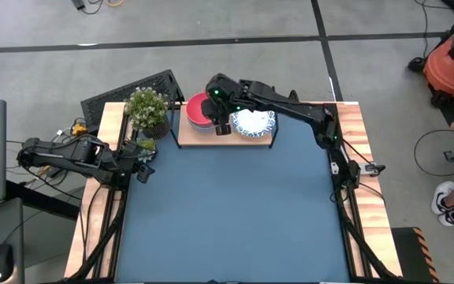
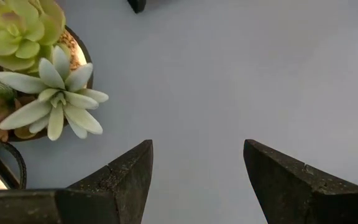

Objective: Place and stack bowls onto a shelf
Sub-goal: Return to Home Position

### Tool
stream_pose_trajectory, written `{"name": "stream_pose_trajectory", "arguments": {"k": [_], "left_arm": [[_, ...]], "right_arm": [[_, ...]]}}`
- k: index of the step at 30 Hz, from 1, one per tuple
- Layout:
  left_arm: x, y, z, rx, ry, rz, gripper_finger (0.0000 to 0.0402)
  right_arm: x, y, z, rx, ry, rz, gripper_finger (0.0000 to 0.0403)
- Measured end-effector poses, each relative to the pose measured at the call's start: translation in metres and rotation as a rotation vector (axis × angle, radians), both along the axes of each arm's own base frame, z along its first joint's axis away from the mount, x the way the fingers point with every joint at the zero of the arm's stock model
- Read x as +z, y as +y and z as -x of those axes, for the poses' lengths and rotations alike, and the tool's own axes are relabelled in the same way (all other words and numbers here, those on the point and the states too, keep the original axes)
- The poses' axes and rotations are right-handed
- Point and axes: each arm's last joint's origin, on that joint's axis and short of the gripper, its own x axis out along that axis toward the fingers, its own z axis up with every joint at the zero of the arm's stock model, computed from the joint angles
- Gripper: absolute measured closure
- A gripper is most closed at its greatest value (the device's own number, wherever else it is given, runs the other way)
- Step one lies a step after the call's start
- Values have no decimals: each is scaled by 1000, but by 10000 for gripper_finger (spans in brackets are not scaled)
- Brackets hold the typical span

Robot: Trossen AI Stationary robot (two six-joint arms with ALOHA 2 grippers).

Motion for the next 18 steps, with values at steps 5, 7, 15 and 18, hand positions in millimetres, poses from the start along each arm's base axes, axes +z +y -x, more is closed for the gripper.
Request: {"name": "stream_pose_trajectory", "arguments": {"k": [5,7,15,18], "left_arm": [[4,1,-5,51,-78,-36,166],[10,1,-11,27,-157,-71,166],[63,-1,-29,-76,-582,-236,166],[94,0,-23,-120,-686,-334,166]], "right_arm": [[16,-10,8,-103,-128,-132,218],[32,-10,17,-101,-194,-183,226],[128,22,96,-58,-416,-233,233],[154,39,141,-15,-392,-164,232]]}}
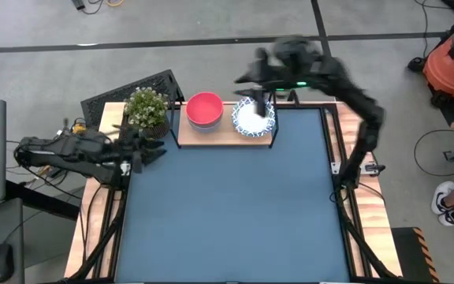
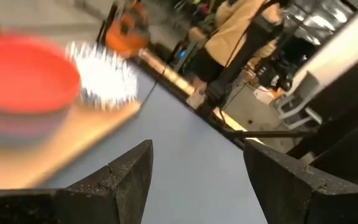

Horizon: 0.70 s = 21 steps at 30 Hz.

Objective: Place and stack bowls onto a shelf
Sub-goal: Return to Home Position

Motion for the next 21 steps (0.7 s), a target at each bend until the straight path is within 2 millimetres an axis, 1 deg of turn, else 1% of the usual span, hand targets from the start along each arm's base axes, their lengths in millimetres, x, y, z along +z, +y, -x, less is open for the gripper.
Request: {"name": "stream_pose_trajectory", "arguments": {"k": [3,6,9,11,13,16,18,21], "left_arm": [[21,2,11,-21,22,-178,166],[36,3,21,-27,18,-223,166],[51,4,29,-26,-22,-351,166],[59,5,39,-34,-56,-420,166],[64,7,56,-47,-113,-449,166],[61,11,90,-51,-196,-460,166],[53,14,111,-35,-262,-446,166],[32,17,136,-30,-345,-428,166]], "right_arm": [[19,14,48,-30,18,0,232],[33,22,87,-62,5,7,232],[39,24,119,-84,-28,-10,232],[37,24,138,-51,-52,-72,232],[30,25,155,-20,-68,-133,232],[14,27,173,-24,-124,-180,232],[-2,28,178,-41,-178,-191,233],[-34,29,181,-34,-286,-205,233]]}}
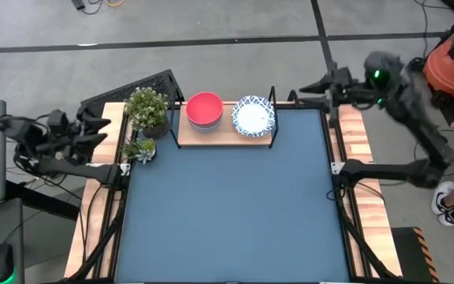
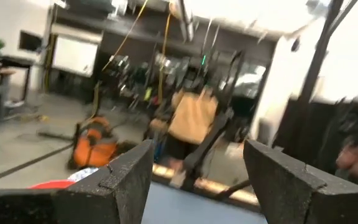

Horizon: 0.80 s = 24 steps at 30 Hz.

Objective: Place and stack bowls onto a shelf
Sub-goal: Return to Home Position

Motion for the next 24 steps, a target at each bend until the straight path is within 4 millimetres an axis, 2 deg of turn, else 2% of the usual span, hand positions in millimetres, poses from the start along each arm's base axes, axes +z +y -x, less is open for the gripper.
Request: {"name": "stream_pose_trajectory", "arguments": {"k": [2,4,6,9,11,13,16,18,21,24], "left_arm": [[-13,1,12,-25,-55,29,166],[-19,0,8,-42,-31,50,166],[-27,-1,3,-80,75,59,166],[-26,-3,-8,-125,76,84,166],[-39,-5,-18,-139,137,110,166],[-46,-6,-23,-148,123,123,166],[-61,-6,-34,-118,135,155,166],[-76,-8,-45,-103,211,174,166],[-91,-11,-63,-111,183,192,166],[-116,-15,-81,-150,223,202,166]], "right_arm": [[-24,2,2,-9,-78,-19,233],[-50,3,4,-12,-150,-49,233],[-78,6,7,-14,-209,-100,233],[-119,10,12,-13,-289,-169,233],[-141,15,17,-4,-350,-203,233],[-166,19,20,7,-394,-237,233],[-198,25,25,10,-454,-267,233],[-216,29,29,-11,-481,-280,233],[-239,33,34,-57,-517,-298,233],[-258,36,36,-71,-544,-306,233]]}}
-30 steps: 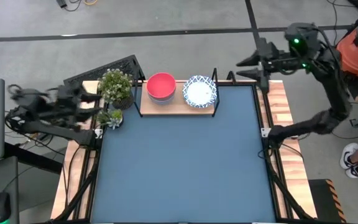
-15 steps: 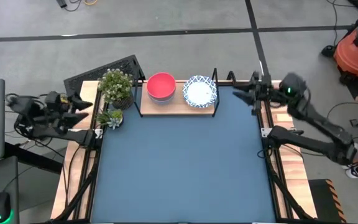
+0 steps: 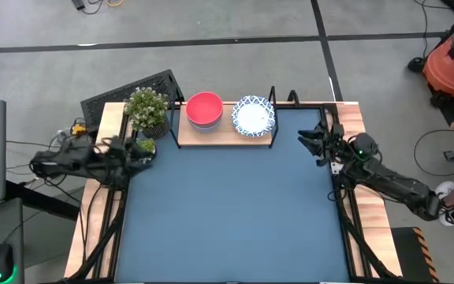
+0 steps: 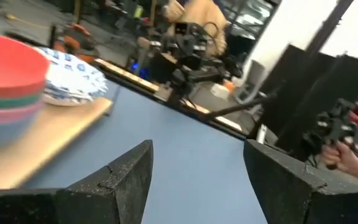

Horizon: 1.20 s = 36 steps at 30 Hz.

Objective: Place and stack bowls onto a shelf
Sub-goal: Return to Home Position

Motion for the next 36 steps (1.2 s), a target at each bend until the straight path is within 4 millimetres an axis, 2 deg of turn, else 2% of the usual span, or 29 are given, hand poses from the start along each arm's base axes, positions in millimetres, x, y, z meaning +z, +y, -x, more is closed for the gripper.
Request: {"name": "stream_pose_trajectory", "arguments": {"k": [5,14,17,28,36], "left_arm": [[-35,-5,-22,-68,8,26,166],[-85,-9,-43,-90,-61,35,166],[-90,-9,-44,-68,-23,29,166],[-88,-6,-44,42,-31,-68,166],[-88,-6,-44,46,-25,-90,166]], "right_arm": [[-20,5,2,26,-1,14,233],[-21,6,4,5,2,43,233],[-23,6,3,5,20,33,233],[-35,4,1,7,134,-40,233],[-47,3,0,6,234,-103,233]]}}
